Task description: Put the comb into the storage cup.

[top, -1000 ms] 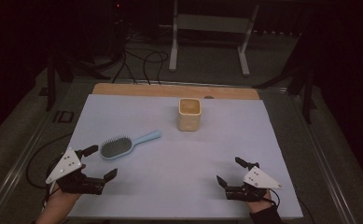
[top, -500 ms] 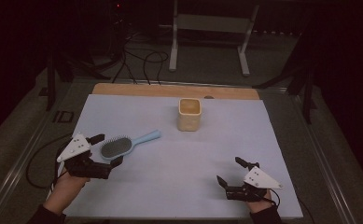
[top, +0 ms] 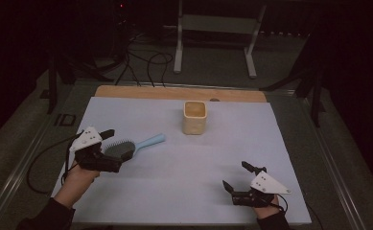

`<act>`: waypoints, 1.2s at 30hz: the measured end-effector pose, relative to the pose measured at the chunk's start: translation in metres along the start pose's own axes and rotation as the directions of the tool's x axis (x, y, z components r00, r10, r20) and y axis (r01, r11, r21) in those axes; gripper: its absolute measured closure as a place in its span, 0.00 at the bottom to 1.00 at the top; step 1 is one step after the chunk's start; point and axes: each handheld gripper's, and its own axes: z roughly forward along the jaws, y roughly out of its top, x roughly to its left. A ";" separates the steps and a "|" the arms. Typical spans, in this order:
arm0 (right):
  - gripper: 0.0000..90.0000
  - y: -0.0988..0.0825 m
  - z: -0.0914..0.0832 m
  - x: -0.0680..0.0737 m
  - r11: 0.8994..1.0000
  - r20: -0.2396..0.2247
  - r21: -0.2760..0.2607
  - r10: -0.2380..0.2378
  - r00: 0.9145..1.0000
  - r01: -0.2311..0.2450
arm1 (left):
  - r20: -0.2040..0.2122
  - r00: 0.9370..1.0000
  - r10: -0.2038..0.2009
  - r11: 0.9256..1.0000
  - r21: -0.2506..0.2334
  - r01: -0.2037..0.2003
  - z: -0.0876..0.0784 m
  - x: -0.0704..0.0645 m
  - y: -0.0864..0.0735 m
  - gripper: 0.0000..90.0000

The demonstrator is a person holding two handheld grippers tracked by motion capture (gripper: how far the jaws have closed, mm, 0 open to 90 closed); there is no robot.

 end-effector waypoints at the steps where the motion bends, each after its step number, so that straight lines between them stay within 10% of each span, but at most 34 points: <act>1: 0.10 0.000 0.000 0.000 1.000 -0.001 0.000 0.003 1.000 -0.003 | 0.003 1.000 -0.002 1.000 0.002 0.002 0.002 0.000 0.001 0.00; 36: 0.10 0.001 0.000 0.001 1.000 -0.017 -0.012 0.006 1.000 -0.006 | -0.083 0.996 -0.037 0.993 0.112 0.046 0.094 0.007 0.025 0.02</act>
